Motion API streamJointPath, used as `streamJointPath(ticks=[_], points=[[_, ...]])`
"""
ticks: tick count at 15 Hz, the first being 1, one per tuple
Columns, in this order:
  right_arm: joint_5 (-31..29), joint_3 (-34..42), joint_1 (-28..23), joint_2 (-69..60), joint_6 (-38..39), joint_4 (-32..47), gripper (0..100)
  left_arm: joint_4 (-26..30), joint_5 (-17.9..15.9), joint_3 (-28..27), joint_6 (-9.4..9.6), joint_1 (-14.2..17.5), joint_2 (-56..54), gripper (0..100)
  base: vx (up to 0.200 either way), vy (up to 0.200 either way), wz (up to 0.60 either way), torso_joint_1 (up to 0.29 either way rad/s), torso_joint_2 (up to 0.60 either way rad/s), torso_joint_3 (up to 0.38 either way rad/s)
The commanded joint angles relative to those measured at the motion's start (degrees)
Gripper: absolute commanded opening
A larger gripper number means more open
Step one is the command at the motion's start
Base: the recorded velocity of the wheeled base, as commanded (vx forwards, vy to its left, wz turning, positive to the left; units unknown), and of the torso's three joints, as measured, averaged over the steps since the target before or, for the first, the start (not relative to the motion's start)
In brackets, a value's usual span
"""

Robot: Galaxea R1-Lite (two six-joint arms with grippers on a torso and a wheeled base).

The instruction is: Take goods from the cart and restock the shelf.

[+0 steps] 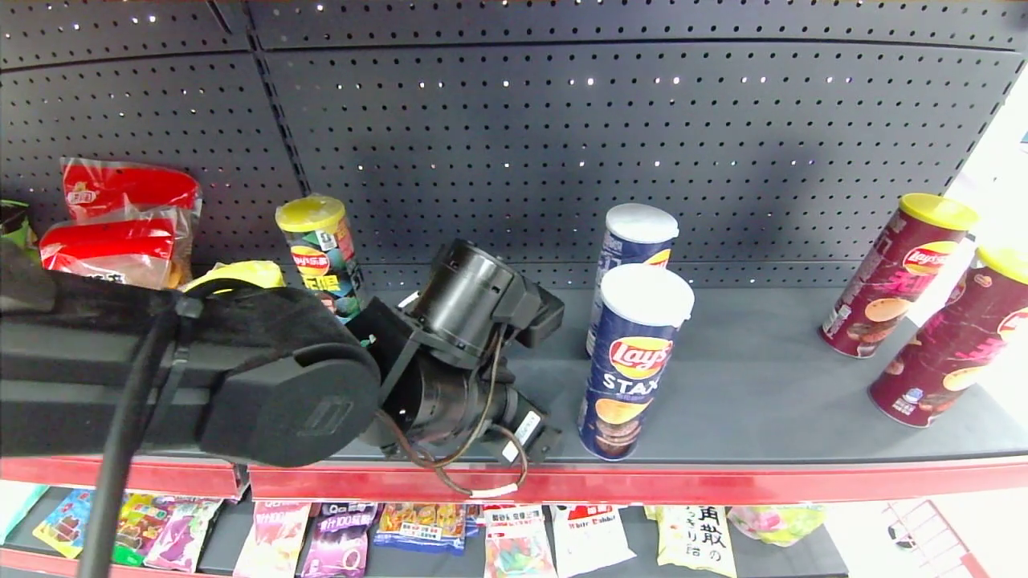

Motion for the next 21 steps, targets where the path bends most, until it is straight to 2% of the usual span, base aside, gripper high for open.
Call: streamJointPath(ticks=[1, 21], points=[[-0.1, 0.1, 0.0, 0.1, 0.0, 0.0, 100, 0.0, 0.1, -2.1, 0.01, 0.1, 2.5, 100, 0.0, 0.0, 0.0, 0.0, 0.0, 0.0], [-0.2, 0.1, 0.0, -0.3, 0.1, 0.0, 100, 0.0, 0.9, -6.9, 0.45, 0.0, 6.7, 100, 0.0, 0.0, 0.0, 0.0, 0.0, 0.0]])
